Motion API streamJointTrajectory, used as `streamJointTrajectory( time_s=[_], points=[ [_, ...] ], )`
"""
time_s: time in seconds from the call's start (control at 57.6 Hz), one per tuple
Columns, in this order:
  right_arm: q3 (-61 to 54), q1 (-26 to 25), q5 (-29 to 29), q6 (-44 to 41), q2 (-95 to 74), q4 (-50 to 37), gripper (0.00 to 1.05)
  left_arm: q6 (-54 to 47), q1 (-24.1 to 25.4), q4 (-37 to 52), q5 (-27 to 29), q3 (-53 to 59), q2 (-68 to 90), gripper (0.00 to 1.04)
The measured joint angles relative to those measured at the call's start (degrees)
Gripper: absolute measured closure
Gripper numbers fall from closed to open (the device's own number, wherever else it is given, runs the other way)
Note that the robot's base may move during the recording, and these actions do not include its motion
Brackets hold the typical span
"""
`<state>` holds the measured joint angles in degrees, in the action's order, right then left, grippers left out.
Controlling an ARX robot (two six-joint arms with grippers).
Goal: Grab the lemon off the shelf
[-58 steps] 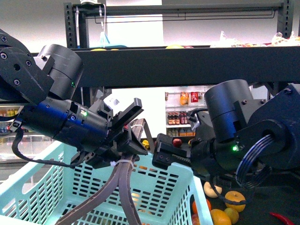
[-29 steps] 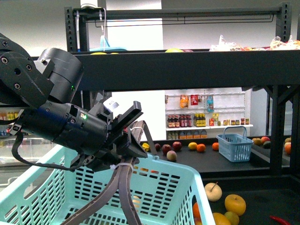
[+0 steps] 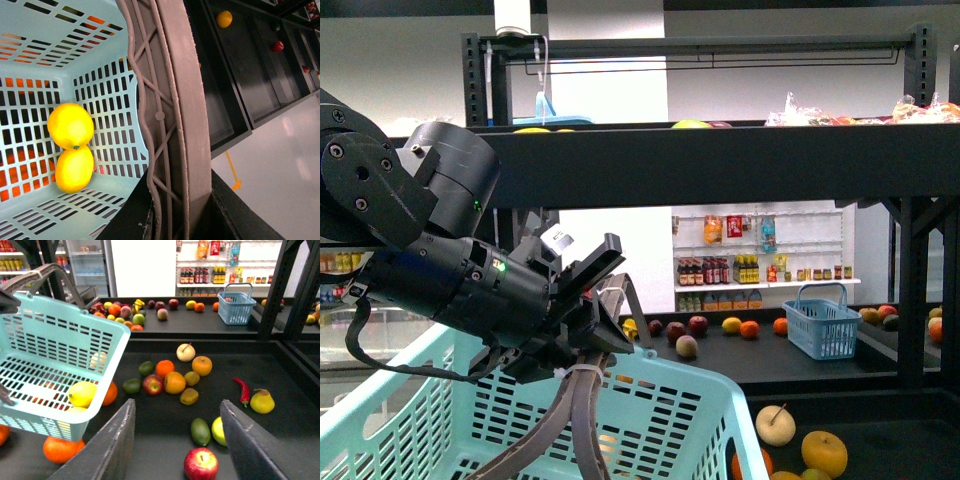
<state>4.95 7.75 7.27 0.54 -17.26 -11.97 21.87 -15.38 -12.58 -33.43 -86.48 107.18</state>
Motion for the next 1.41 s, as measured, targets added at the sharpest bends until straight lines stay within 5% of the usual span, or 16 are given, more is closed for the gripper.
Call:
streamJointTrajectory(
  time_s=[0.087, 0.261, 0.504, 0.938, 1.407],
  points=[
    [-1.6, -4.9, -6.0, -0.2, 2.2, 1.2, 0.73, -0.1, 0.0, 0.0, 0.1, 0.0, 0.0, 0.85],
    [-2.3, -7.4, -7.2, -0.2, 4.8, 2.3, 1.0, 0.0, 0.0, 0.0, 0.0, 0.0, 0.0, 0.85],
    [-4.1, -7.6, -7.1, -0.2, 15.0, 11.6, 0.98, -0.1, 0.0, 0.0, 0.0, 0.0, 0.0, 0.85],
    [-4.1, -7.6, -7.3, -0.2, 17.0, 11.9, 0.98, 0.0, 0.0, 0.0, 0.0, 0.0, 0.0, 0.85],
    [-4.1, -7.6, -7.3, -0.3, 17.0, 11.9, 0.22, 0.0, 0.0, 0.0, 0.0, 0.0, 0.0, 0.85]
  ],
)
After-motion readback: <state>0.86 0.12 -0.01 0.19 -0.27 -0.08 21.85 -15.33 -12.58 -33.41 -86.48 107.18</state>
